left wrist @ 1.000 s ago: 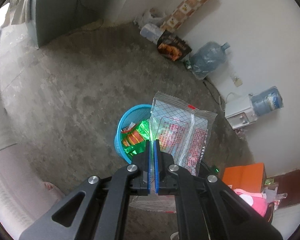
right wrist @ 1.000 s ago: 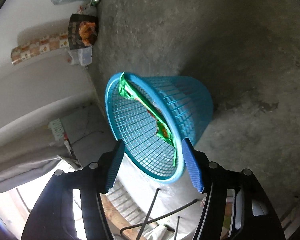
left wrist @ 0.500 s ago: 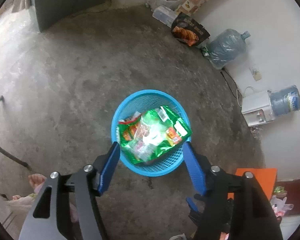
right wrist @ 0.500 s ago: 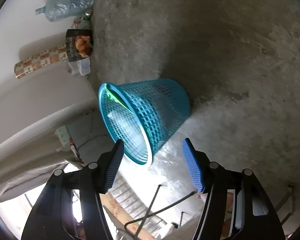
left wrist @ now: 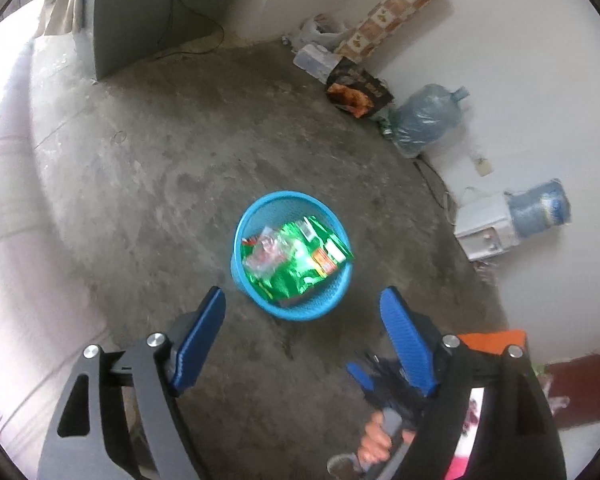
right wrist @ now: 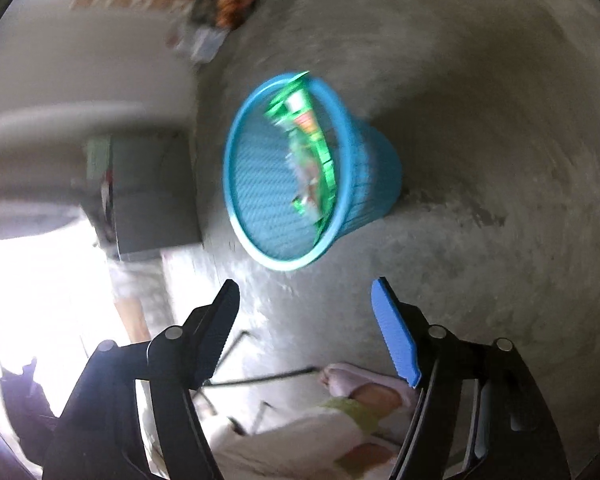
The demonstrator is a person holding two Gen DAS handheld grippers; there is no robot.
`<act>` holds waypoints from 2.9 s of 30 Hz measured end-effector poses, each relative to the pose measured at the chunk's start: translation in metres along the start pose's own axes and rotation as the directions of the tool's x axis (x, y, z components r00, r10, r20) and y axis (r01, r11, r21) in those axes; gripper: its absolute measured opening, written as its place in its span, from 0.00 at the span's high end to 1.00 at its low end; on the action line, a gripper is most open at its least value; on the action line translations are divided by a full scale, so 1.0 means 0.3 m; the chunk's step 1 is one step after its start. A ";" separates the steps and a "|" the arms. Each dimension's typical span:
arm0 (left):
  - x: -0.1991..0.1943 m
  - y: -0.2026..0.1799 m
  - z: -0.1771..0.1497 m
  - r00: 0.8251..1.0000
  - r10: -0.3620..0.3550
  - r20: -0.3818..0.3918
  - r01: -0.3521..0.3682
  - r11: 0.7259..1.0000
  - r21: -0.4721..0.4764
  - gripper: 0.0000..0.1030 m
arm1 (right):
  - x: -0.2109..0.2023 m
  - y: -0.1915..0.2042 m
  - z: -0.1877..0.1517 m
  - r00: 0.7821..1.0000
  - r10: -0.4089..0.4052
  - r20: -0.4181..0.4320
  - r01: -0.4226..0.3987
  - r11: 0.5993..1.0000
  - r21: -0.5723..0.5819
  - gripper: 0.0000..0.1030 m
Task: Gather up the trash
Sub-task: 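Return both tools to the table, then grasp the white AD drink bottle with the right gripper and lift it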
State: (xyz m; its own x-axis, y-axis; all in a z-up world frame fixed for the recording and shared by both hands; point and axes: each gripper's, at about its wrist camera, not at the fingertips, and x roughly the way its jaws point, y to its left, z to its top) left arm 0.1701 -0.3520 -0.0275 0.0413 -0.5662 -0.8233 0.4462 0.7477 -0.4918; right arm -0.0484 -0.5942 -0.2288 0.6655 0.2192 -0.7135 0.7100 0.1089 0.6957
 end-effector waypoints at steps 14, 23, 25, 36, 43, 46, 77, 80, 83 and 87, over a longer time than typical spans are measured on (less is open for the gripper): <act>-0.788 0.462 -0.391 0.933 0.106 0.344 -0.066 0.990 -0.124 0.11 | -0.091 0.485 -0.304 0.998 -0.042 -0.042 0.015 0.865 -0.502 0.31; -1.054 0.761 -0.741 0.792 0.310 0.525 -0.117 0.922 -0.368 0.09 | -0.067 0.869 -0.777 0.999 -0.039 -0.020 0.001 0.485 -0.874 0.24; -1.079 0.831 -0.796 0.776 0.372 0.510 -0.143 0.891 -0.432 0.09 | -0.039 0.934 -0.922 0.998 -0.038 -0.059 -0.041 0.370 -0.928 0.20; -1.168 1.098 -1.034 0.706 0.533 0.466 -0.135 0.747 -0.650 0.09 | 0.119 1.115 -1.614 0.987 -0.050 -0.155 -0.158 -0.049 -0.986 0.09; -1.192 1.195 -1.106 0.706 0.538 0.461 -0.094 0.716 -0.692 0.09 | 0.217 1.092 -1.939 0.998 0.051 0.042 0.058 -0.355 -0.933 0.08; -1.192 1.216 -1.119 0.714 0.530 0.457 -0.092 0.719 -0.689 0.09 | 0.276 1.056 -1.985 0.987 0.065 0.146 0.159 -0.438 -0.885 0.08; -1.194 1.296 -0.622 0.654 0.565 0.503 -0.377 0.820 -0.431 0.16 | 0.090 1.179 -1.067 0.937 0.108 -0.331 -0.332 0.566 -0.755 0.99; -1.150 1.360 -0.591 0.685 0.599 0.414 -0.416 0.789 -0.452 0.28 | 0.156 1.111 -1.013 0.889 0.129 -0.439 -0.406 0.668 -0.624 0.99; -1.127 1.401 -0.610 0.712 0.583 0.392 -0.386 0.791 -0.475 0.34 | 0.215 1.067 -1.000 0.876 0.117 -0.467 -0.402 0.713 -0.575 0.99; -1.113 1.416 -0.644 0.729 0.583 0.357 -0.381 0.780 -0.496 0.44 | 0.291 1.055 -1.034 0.873 0.077 -0.481 -0.380 0.726 -0.573 0.97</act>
State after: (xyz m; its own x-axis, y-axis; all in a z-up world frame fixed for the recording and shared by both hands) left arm 0.1733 0.2217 -0.0163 0.6099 -0.1009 -0.7860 -0.1106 0.9713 -0.2105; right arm 0.1631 -0.2397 -0.0452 0.5251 0.6662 -0.5296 0.1314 0.5514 0.8238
